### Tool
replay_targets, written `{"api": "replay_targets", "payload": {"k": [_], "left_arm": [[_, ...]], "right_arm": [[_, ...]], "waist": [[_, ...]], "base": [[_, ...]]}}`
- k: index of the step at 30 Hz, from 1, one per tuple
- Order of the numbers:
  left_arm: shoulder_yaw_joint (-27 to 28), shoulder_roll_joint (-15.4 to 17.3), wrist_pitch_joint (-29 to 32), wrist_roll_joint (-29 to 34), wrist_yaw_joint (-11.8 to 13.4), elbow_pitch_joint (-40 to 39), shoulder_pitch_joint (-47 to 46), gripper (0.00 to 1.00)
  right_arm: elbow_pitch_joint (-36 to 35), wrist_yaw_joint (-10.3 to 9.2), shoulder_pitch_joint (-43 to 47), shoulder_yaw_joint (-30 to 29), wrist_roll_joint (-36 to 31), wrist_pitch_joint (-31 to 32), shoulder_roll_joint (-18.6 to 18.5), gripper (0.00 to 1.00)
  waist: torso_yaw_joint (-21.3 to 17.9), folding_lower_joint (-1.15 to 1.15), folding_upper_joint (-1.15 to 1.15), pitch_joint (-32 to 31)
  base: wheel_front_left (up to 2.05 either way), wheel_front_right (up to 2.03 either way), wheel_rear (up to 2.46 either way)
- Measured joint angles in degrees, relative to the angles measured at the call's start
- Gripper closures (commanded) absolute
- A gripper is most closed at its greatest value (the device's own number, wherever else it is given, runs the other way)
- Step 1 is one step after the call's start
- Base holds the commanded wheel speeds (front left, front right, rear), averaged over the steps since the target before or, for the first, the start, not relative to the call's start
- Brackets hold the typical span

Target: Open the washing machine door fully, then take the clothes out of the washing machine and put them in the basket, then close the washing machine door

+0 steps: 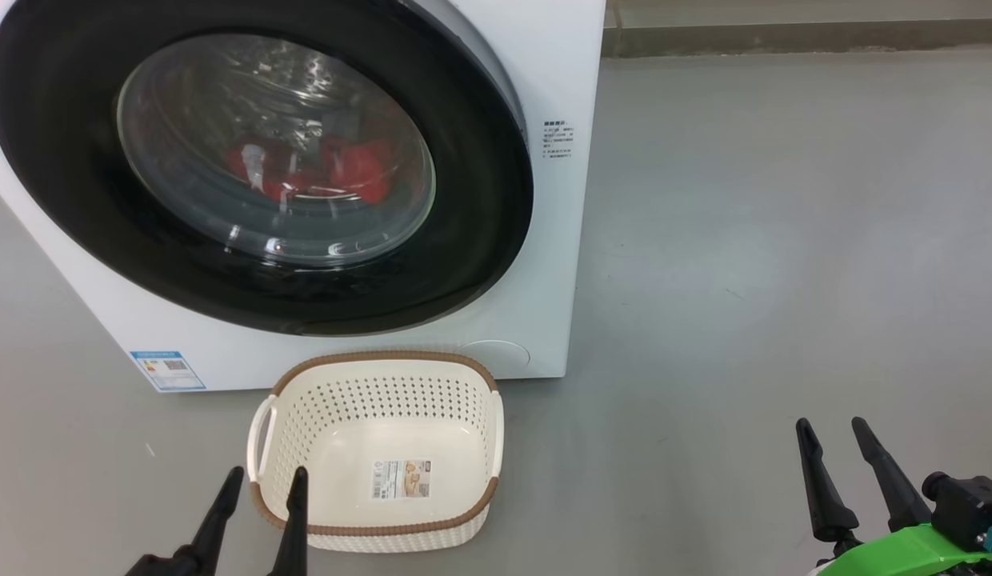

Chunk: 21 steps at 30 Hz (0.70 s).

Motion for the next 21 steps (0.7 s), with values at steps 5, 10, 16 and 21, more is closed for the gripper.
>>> {"api": "replay_targets", "payload": {"k": [5, 10, 16, 21], "left_arm": [[0.3, 0.0, -0.9, 2.7, 0.0, 0.0, 0.0, 0.0], [0.9, -0.1, -1.4, 4.7, -0.1, 0.0, 0.1, 0.0], [1.7, -0.2, -2.6, 8.6, -0.2, 0.2, 0.1, 0.0], [2.4, -0.6, -2.7, 9.1, -0.9, 2.2, 0.2, 0.0]], "right_arm": [[-0.3, 0.0, 0.0, -1.4, -3.2, -0.9, 0.0, 0.0], [-0.5, 0.0, 0.2, -2.3, -5.7, -1.5, 0.3, 0.0], [-0.6, 0.0, 1.1, -3.3, -9.2, -2.4, 0.7, 0.0], [-0.5, 0.01, 1.5, -3.4, -10.7, -2.7, 1.0, 0.0]], "waist": [[-0.1, 0.0, 0.0, 0.1], [-0.1, 0.0, 0.0, 0.3], [-0.2, 0.0, 0.0, 0.4], [-0.3, 0.0, 0.0, 0.4]], "base": [[0.0, 0.0, 0.0], [0.0, 0.0, 0.0], [0.0, 0.0, 0.0], [0.0, 0.0, 0.0]]}}
